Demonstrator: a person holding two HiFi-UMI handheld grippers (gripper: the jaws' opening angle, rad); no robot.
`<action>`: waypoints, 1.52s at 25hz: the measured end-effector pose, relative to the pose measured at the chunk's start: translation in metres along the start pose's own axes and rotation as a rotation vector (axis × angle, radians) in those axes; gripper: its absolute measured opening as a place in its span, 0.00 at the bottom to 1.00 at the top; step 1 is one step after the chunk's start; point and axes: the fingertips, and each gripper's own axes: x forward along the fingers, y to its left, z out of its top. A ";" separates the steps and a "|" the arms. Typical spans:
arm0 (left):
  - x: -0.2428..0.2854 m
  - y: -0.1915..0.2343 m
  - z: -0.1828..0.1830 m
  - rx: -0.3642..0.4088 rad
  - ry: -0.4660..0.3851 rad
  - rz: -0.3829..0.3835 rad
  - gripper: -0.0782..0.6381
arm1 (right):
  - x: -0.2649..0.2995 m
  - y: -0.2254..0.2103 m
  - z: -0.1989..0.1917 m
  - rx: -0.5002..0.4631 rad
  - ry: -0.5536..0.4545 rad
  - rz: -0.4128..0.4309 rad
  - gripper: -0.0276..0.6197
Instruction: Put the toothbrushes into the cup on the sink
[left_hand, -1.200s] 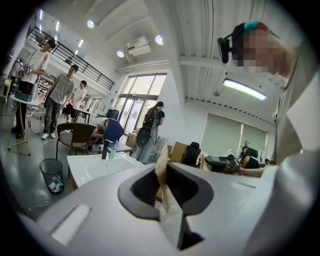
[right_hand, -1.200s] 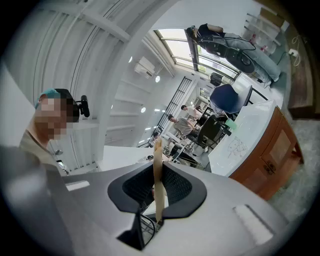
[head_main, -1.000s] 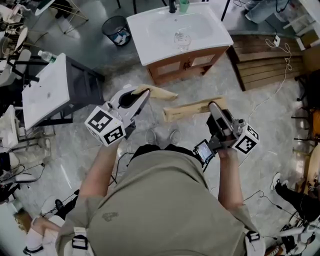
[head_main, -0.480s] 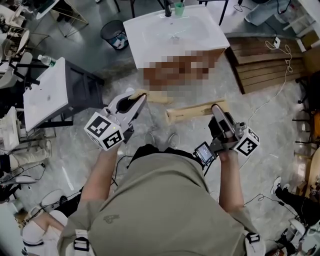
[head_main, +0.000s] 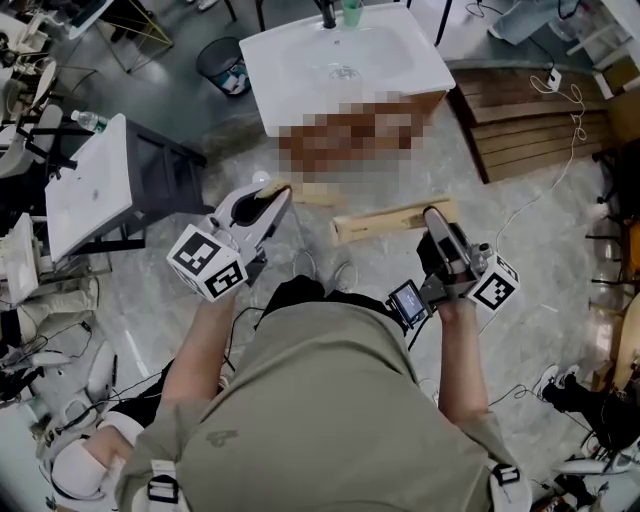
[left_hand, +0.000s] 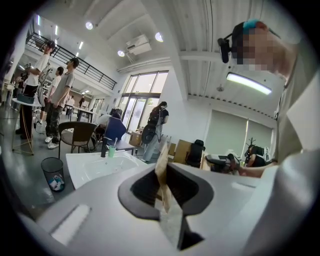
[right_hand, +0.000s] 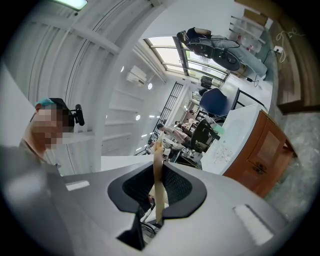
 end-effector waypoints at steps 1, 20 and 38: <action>-0.001 0.000 -0.001 -0.002 -0.001 0.001 0.16 | 0.000 -0.001 0.000 0.000 0.002 0.000 0.14; 0.014 0.050 0.009 -0.025 -0.012 -0.018 0.16 | 0.044 -0.016 0.000 0.010 0.004 -0.032 0.14; 0.050 0.129 0.030 -0.040 -0.004 -0.057 0.16 | 0.122 -0.048 0.017 0.007 0.002 -0.058 0.14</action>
